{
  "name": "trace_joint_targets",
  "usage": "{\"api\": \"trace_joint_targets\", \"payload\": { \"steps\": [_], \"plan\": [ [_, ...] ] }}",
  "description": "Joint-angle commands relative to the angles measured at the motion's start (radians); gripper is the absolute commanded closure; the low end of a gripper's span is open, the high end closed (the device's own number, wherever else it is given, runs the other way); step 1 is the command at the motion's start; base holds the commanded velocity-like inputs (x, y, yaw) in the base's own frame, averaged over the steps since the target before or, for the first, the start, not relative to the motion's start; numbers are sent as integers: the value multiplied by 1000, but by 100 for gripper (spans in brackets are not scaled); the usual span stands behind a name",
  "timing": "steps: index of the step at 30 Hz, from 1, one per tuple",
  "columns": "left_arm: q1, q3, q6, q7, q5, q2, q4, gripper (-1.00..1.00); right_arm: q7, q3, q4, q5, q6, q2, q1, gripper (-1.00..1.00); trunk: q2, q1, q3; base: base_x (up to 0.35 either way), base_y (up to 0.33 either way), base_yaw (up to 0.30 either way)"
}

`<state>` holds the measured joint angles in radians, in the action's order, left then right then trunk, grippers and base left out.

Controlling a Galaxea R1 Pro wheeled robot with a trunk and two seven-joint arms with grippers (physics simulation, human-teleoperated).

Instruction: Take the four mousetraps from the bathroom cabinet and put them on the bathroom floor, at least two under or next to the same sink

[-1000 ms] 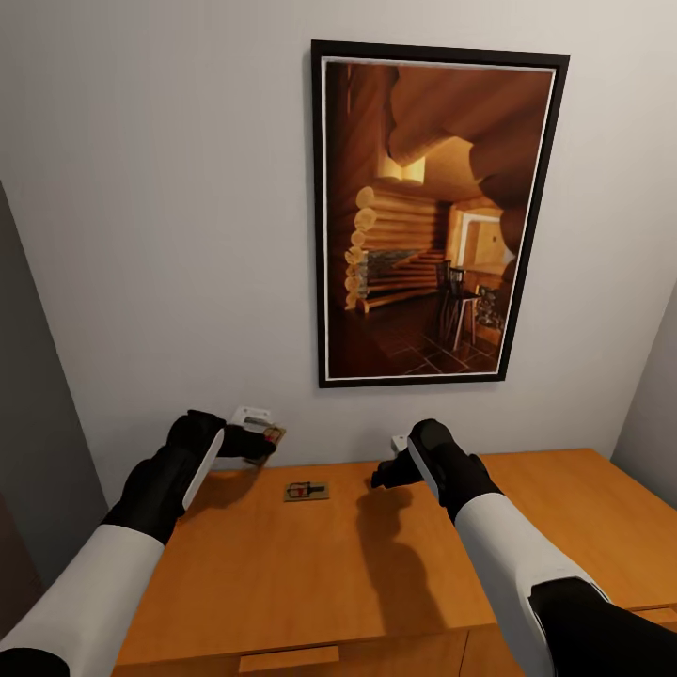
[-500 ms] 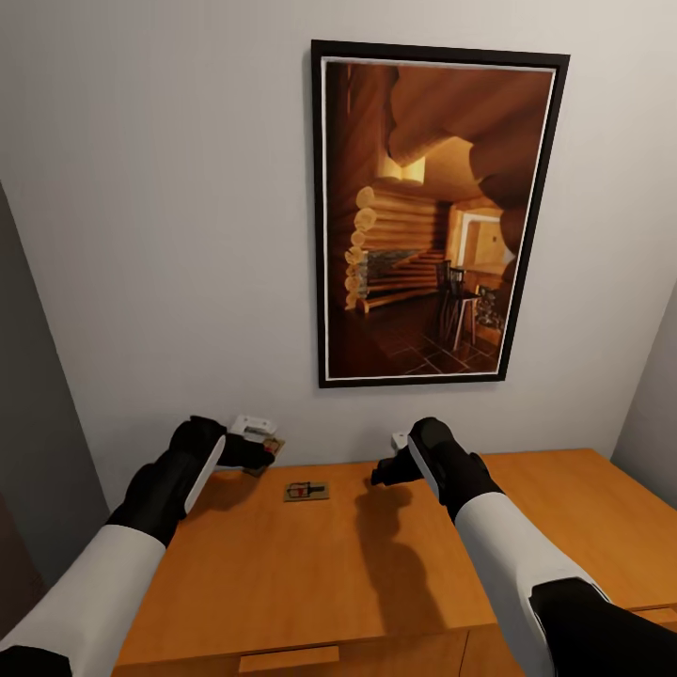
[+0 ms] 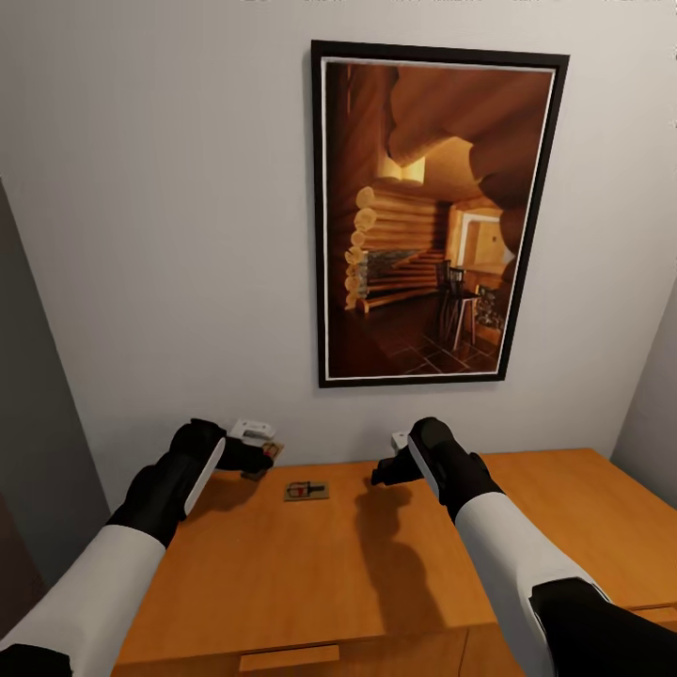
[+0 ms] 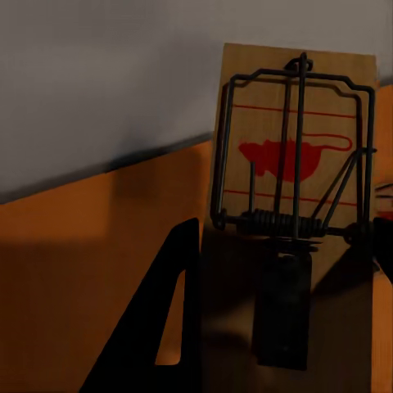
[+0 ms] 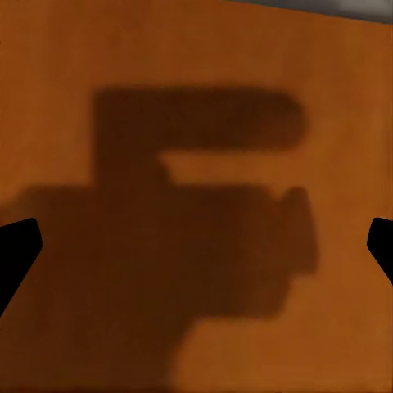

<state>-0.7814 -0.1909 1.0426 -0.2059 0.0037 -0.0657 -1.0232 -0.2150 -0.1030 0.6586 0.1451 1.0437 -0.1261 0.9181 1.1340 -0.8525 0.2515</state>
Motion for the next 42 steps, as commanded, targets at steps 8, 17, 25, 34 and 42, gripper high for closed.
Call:
{"api": "trace_joint_targets", "payload": {
  "steps": [8, 17, 25, 34, 42],
  "plan": [
    [-1, -1, 4, 0, -1, -9, 21, 100, -6, 0, 1, 13, 4, 0, 1, -100, 1, 0, 1, -108, 0, 0],
    [-1, -2, 4, -1, -1, -18, 24, 100, -7, 0, 1, 12, 4, -1, 1, -100, 1, 0, 1, -15, 0, 24],
    [-1, -1, 3, -1, -1, -19, 25, 100, -6, 0, 1, 11, 4, -1, 1, -100, 1, 0, 1, -1, 0, 225],
    [-1, -1, 3, -1, -1, -19, 26, 100, -6, 0, 1, 11, 4, -1, 1, -100, 1, 0, 1, 0, 0, 255],
    [-1, -1, 2, -2, 0, -18, 26, 100, -6, 3, 1, 11, 4, 4, 1, -100, 1, 0, 1, 0, 0, 62]
  ]
}}
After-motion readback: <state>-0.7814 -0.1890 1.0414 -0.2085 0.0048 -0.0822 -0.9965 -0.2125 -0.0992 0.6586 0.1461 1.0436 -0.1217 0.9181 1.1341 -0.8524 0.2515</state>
